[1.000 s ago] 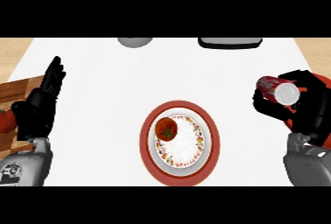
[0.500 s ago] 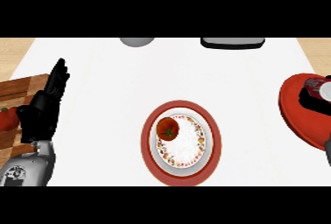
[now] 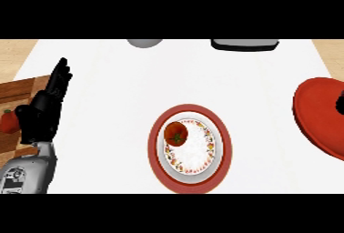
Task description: Pick the can from the plate and place it in the bowl
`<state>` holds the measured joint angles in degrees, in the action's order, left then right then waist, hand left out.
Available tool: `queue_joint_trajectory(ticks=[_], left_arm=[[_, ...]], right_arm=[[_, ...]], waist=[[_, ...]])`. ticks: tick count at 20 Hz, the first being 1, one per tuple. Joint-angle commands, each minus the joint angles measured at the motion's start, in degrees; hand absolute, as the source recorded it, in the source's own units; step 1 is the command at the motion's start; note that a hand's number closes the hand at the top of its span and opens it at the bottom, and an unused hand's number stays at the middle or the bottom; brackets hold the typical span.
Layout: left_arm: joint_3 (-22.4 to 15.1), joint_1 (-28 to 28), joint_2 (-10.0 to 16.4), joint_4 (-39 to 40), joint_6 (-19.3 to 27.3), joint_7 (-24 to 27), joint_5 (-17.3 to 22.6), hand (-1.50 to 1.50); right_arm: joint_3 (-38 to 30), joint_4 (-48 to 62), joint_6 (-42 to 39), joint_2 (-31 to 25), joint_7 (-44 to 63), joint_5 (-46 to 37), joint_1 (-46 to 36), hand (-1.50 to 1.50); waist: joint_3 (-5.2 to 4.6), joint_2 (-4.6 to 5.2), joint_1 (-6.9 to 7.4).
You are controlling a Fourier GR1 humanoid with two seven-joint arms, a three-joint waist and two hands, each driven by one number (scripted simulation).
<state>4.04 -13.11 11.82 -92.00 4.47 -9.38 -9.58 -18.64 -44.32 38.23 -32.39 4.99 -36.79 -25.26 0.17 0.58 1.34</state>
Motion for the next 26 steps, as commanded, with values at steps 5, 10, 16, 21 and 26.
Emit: queue_joint_trajectory(ticks=[5,10,16,21,26], left_arm=[[-1.4,-1.9,-1.5,-0.2,1.5,-0.6,-1.7,0.00],[-1.1,-0.6,-1.1,-1.2,0.5,-1.2,-1.1,0.00],[-1.1,-1.6,-1.4,0.0,1.1,-1.1,-1.9,0.00],[-0.2,2.6,-0.4,-4.3,0.2,-2.4,-1.4,0.00],[0.0,2.8,-0.9,-3.9,0.8,-1.2,-2.0,0.00]], right_arm=[[-8.3,17.3,-8.1,-1.2,-15.5,11.5,-6.8,-1.50],[-13.1,20.8,-12.6,-1.7,-27.4,17.5,-8.7,-1.50],[-19.8,25.2,-14.1,-5.5,-37.0,23.5,-8.3,-1.50],[-22.7,24.4,-24.0,-8.5,-37.6,28.9,-4.0,-1.50],[-25.4,23.9,-32.4,-10.1,-44.2,33.8,3.8,-1.50]], waist=[[0.23,0.48,0.89],[0.18,0.31,0.82],[0.10,0.19,0.11],[-0.06,-0.54,-0.77],[-0.08,-0.56,-1.18]])
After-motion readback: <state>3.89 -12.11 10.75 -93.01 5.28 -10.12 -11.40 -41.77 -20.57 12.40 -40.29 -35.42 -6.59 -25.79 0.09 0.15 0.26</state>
